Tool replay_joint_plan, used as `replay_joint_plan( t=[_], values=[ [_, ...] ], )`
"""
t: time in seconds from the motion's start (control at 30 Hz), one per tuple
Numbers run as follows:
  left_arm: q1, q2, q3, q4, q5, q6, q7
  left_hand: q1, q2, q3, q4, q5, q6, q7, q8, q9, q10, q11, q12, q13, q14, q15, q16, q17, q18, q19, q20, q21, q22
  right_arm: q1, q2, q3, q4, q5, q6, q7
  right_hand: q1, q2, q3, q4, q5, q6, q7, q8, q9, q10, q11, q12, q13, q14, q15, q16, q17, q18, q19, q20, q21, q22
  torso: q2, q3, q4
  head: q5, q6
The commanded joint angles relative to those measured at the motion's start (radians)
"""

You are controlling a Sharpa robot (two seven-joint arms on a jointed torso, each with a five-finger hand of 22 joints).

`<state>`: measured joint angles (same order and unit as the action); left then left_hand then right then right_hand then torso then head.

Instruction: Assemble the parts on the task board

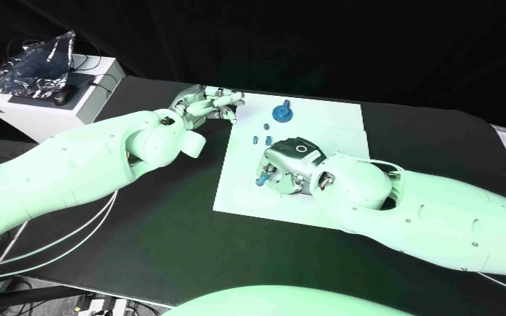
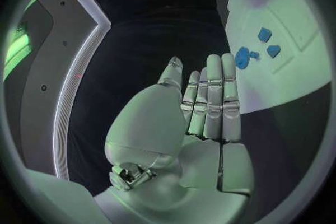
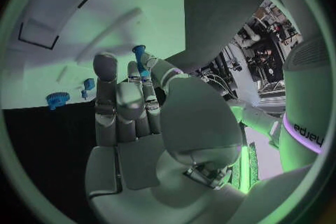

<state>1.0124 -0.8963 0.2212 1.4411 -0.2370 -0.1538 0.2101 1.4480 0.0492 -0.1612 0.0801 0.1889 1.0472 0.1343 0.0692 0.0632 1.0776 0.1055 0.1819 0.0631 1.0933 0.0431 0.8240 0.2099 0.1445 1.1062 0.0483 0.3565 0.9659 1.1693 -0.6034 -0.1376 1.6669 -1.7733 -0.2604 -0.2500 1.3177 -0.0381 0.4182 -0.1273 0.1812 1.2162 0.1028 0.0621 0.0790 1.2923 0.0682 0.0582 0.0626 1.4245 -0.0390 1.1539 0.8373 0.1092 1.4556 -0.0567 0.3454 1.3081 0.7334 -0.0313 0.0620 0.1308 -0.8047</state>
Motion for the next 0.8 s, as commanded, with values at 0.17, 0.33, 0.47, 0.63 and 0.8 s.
replay_joint_plan(
  t=[0.17, 0.33, 0.47, 0.63, 0.8],
  values=[
    [0.0, 0.0, 0.001, 0.003, 0.005, 0.007, 0.001, 0.001, 0.0, 0.0, 0.008, 0.003, -0.001, 0.003, -0.004, 0.001, 0.0, 0.004, -0.004, 0.0, 0.001, 0.0, 0.002, -0.001, -0.018, 0.003, -0.001, -0.007, 0.002, -0.001, 0.006, 0.0, -0.006, -0.019, 0.035, -0.008, 0.01, 0.018, 0.002, 0.0, 0.004, 0.006, 0.001, 0.004, 0.016, 0.037, -0.031, 0.003, 0.002, -0.002, -0.005, 0.0, 0.0, 0.02, -0.01, -0.001, 0.004, 0.043, -0.001, -0.0005, -0.0023, 0.003, -0.002],
    [0.0, 0.001, 0.001, 0.004, 0.005, 0.008, 0.001, 0.001, 0.0, 0.0, 0.008, 0.003, -0.001, 0.003, -0.004, 0.001, 0.0, 0.004, -0.004, 0.0, 0.001, 0.0, 0.002, -0.001, -0.018, 0.003, -0.001, -0.007, 0.002, -0.001, 0.025, -0.003, -0.024, -0.032, 0.035, -0.026, 0.01, 0.018, 0.002, 0.001, 0.004, 0.002, 0.001, 0.003, 0.015, 0.032, -0.03, 0.002, 0.001, -0.005, -0.004, -0.006, -0.007, 0.021, -0.013, -0.001, -0.006, 0.041, -0.002, -0.0009, -0.0017, -0.002, 0.001],
    [0.0, 0.003, 0.001, 0.005, 0.005, 0.008, 0.001, 0.001, 0.0, 0.0, 0.008, 0.003, -0.001, 0.003, -0.004, 0.001, 0.0, 0.004, -0.004, 0.0, 0.001, 0.0, 0.002, -0.001, -0.018, 0.003, -0.001, -0.007, 0.002, -0.004, 0.038, -0.006, -0.035, -0.045, 0.037, -0.042, 0.009, 0.018, 0.002, 0.001, 0.004, 0.002, 0.001, 0.004, 0.015, 0.032, -0.03, 0.003, 0.001, -0.005, -0.004, -0.006, -0.007, 0.021, -0.013, -0.001, -0.008, 0.041, -0.002, -0.0015, -0.0002, -0.004, 0.002],
    [0.0, 0.004, 0.001, 0.005, 0.005, 0.009, 0.001, 0.0, 0.002, 0.0, 0.011, 0.003, -0.001, 0.003, -0.004, 0.001, 0.0, 0.003, -0.004, 0.0, 0.001, 0.0, 0.002, -0.001, -0.018, 0.004, -0.001, -0.008, 0.002, -0.009, 0.05, -0.01, -0.04, -0.054, 0.047, -0.049, 0.01, 0.016, 0.002, 0.0, 0.01, 0.003, 0.002, 0.004, 0.014, 0.032, -0.03, 0.003, 0.001, -0.004, -0.004, -0.008, -0.01, 0.021, -0.013, -0.001, 0.0, 0.042, -0.002, -0.0018, 0.0007, -0.004, 0.001],
    [0.0, 0.004, 0.001, 0.006, 0.005, 0.009, 0.001, 0.0, 0.002, 0.0, 0.011, 0.003, -0.001, 0.003, -0.004, 0.001, 0.0, 0.003, -0.004, 0.0, 0.001, 0.0, 0.002, -0.001, -0.018, 0.004, -0.001, -0.008, 0.002, -0.012, 0.054, -0.012, -0.037, -0.045, 0.038, -0.03, -0.003, -0.002, -0.014, 0.003, 0.043, -0.003, 0.002, 0.002, 0.01, 0.015, -0.026, 0.003, 0.0, -0.004, -0.001, -0.012, -0.015, 0.02, -0.015, 0.001, -0.002, 0.042, -0.002, -0.0019, -0.0005, -0.004, 0.002]
  ],
)
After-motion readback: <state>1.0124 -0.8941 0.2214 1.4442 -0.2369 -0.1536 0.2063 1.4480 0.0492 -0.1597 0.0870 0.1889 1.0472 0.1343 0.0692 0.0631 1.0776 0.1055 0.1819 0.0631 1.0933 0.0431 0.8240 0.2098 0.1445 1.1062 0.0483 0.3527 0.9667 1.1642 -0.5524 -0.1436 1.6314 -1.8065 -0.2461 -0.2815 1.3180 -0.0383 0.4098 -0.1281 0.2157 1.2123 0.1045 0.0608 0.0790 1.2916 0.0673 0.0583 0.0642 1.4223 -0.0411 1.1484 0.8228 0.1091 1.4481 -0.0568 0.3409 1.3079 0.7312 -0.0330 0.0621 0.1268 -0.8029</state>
